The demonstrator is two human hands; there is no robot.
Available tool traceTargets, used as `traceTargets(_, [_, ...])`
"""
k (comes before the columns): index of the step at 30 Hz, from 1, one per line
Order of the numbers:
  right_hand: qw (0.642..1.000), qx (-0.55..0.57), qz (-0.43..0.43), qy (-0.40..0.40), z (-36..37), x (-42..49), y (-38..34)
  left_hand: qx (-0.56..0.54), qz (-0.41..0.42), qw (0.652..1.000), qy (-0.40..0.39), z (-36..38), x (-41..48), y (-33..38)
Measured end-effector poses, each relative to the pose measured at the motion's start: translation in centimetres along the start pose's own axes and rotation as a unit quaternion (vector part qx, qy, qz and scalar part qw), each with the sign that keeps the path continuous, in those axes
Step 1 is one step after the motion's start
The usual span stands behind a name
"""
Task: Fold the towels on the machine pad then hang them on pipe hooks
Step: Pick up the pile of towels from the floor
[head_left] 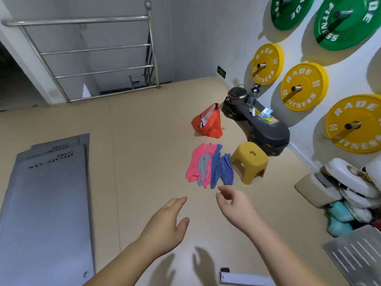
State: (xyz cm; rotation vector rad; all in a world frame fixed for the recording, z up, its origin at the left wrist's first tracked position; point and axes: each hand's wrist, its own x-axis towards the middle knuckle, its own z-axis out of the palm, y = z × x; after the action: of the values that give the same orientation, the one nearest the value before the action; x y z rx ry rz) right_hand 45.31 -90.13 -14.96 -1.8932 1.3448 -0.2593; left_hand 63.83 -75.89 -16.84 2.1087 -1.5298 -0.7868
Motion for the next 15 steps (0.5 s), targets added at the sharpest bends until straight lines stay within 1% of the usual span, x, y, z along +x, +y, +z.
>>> traceTargets(4, [1.000, 0.006, -0.002, -0.018, 0.0, 13.6, -3.0, -0.006, -0.002, 1.000, 0.004, -3.9, 13.1, -3.4])
traceTargets(8, [1.000, 0.003, 0.020, -0.002, -0.1, 27.0, -3.8, -0.031, 0.013, 0.999, -0.011, -6.1, 27.9, -6.1])
traceTargets(11, [0.998, 0.008, 0.064, 0.010, -1.5, 34.6, -3.8, -0.024, 0.018, 0.998, -0.048, -6.7, 37.7, -6.5])
traceTargets(15, [0.991, 0.036, 0.124, 0.029, -5.0, 42.4, -1.6, -0.002, 0.020, 0.992, -0.127, -6.3, 48.8, -4.8])
